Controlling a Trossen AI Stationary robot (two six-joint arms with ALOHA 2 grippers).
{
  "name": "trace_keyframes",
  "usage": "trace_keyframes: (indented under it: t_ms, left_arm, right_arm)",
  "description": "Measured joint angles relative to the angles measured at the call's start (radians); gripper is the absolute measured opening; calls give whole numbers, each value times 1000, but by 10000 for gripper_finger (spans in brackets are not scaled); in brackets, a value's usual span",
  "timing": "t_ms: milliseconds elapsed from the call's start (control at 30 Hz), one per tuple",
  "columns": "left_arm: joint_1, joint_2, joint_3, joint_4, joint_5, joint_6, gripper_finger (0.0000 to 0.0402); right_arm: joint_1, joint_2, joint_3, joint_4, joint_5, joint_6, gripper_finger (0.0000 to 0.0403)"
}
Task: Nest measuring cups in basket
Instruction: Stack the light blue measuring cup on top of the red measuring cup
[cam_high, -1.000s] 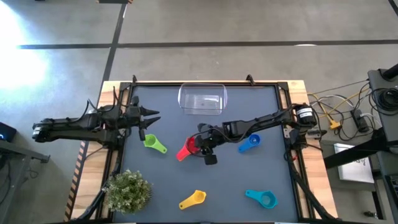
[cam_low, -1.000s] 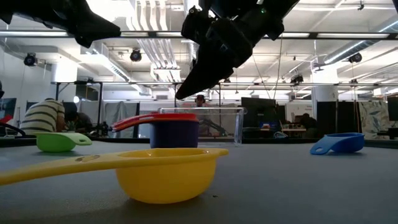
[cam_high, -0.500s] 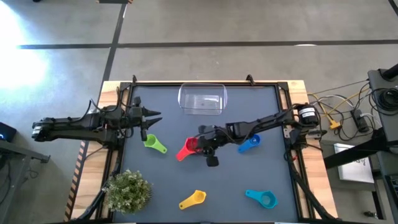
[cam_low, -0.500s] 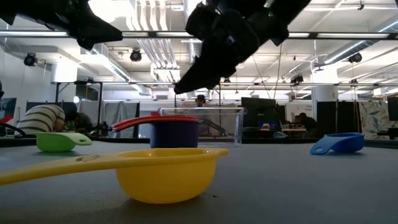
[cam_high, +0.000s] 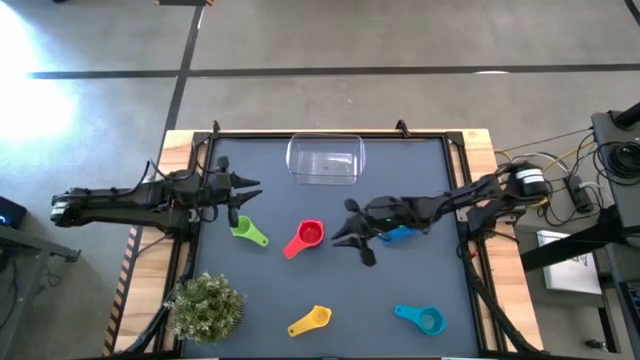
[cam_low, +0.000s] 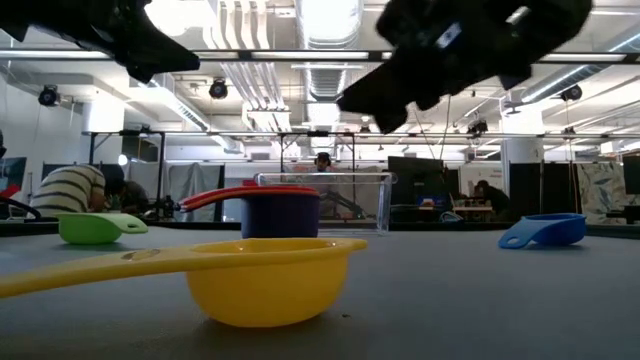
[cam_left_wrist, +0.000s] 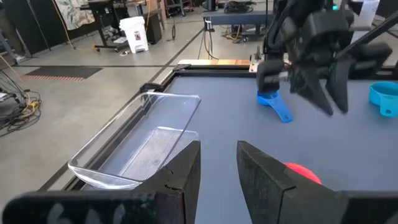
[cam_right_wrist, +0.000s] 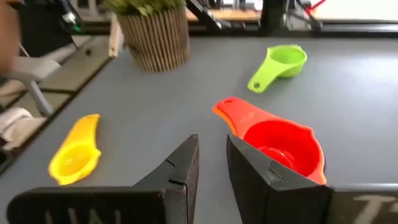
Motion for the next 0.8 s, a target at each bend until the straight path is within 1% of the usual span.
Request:
trace_keyframes:
  t_ms: [167,300,467,667,800]
  left_arm:
    - [0,31,0,29,0,8,86]
    - [0,62,0,44,0,9,86]
    - [0,114,0,72,0,12,86]
    - [0,176,1,101,0,25,86]
    - [0,205,2,108,0,39,86]
  right_arm:
    - [6,-100,-139,187,10,0,73]
    - [6,-145,-211,279,33,-3,70]
    - [4,-157,-237,294,90,-6,68]
    - [3,-132,-237,298,90,-16,75]
    - [1,-128,-237,304,90,-18,72]
